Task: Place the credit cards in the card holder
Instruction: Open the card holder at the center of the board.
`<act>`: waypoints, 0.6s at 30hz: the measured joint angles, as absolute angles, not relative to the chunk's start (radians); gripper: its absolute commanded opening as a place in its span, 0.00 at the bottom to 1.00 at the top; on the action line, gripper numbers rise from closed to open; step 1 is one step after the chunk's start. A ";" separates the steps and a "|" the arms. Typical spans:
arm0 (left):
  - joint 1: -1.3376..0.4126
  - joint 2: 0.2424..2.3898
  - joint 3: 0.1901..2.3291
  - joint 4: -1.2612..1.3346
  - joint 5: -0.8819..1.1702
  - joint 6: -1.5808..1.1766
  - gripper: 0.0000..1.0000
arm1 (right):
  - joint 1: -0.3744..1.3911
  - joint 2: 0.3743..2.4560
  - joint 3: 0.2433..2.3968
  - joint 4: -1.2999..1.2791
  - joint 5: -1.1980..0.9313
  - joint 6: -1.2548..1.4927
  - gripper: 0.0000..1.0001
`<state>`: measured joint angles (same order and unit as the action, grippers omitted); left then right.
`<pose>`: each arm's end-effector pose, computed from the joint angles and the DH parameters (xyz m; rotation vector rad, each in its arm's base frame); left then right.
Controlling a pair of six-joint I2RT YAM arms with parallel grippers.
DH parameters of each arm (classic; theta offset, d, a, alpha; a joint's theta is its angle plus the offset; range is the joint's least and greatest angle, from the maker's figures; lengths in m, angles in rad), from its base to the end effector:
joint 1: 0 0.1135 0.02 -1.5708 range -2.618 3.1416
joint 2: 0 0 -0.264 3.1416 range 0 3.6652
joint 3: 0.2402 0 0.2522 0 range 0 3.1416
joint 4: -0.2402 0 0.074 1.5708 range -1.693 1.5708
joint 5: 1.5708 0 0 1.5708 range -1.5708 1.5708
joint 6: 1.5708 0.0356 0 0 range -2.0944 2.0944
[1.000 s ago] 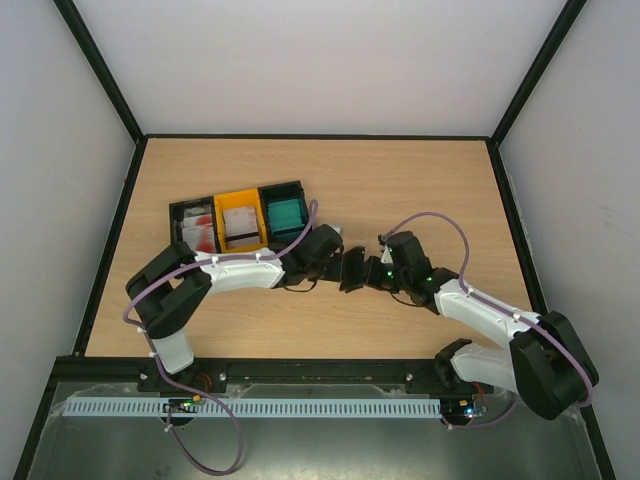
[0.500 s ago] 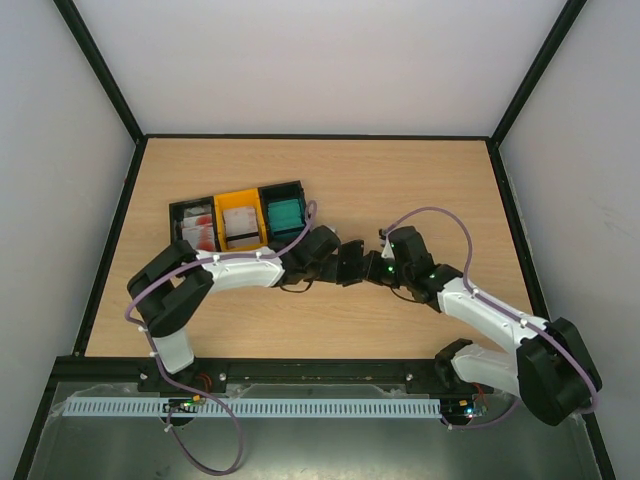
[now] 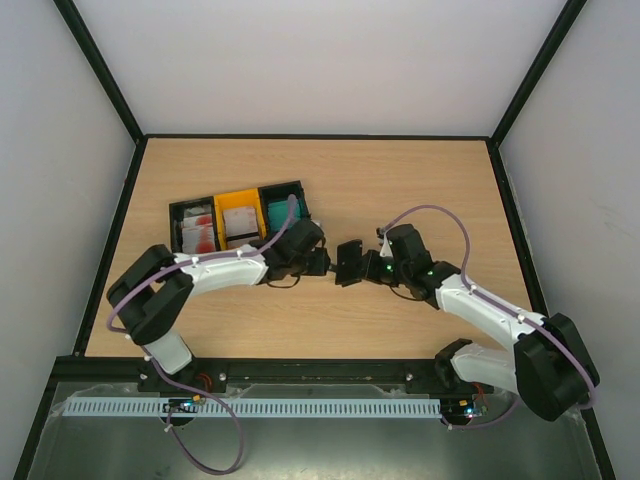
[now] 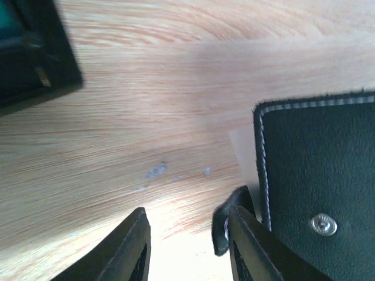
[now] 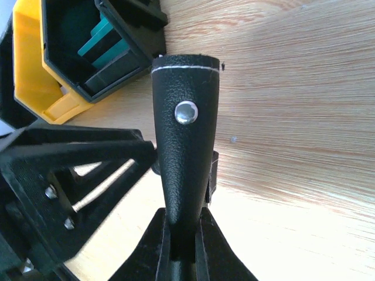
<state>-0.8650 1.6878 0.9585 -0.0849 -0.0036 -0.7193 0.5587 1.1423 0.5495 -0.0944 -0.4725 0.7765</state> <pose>0.2263 -0.2653 0.1775 0.1814 2.5099 -0.7088 0.1853 0.1350 0.1995 -0.0111 2.4787 1.1868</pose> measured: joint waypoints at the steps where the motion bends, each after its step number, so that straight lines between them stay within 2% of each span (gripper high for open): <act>1: -0.852 1.672 0.946 -0.079 0.001 -0.723 0.41 | 0.559 1.146 0.553 -0.097 -0.481 0.772 0.02; 18: -0.762 1.611 0.841 0.015 0.203 -0.768 0.44 | 0.559 1.239 0.615 -0.075 -0.590 0.748 0.02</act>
<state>-0.7620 1.6108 0.8413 0.0154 0.2031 -0.7677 0.5587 1.2392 0.6147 -0.0750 -0.5903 0.7479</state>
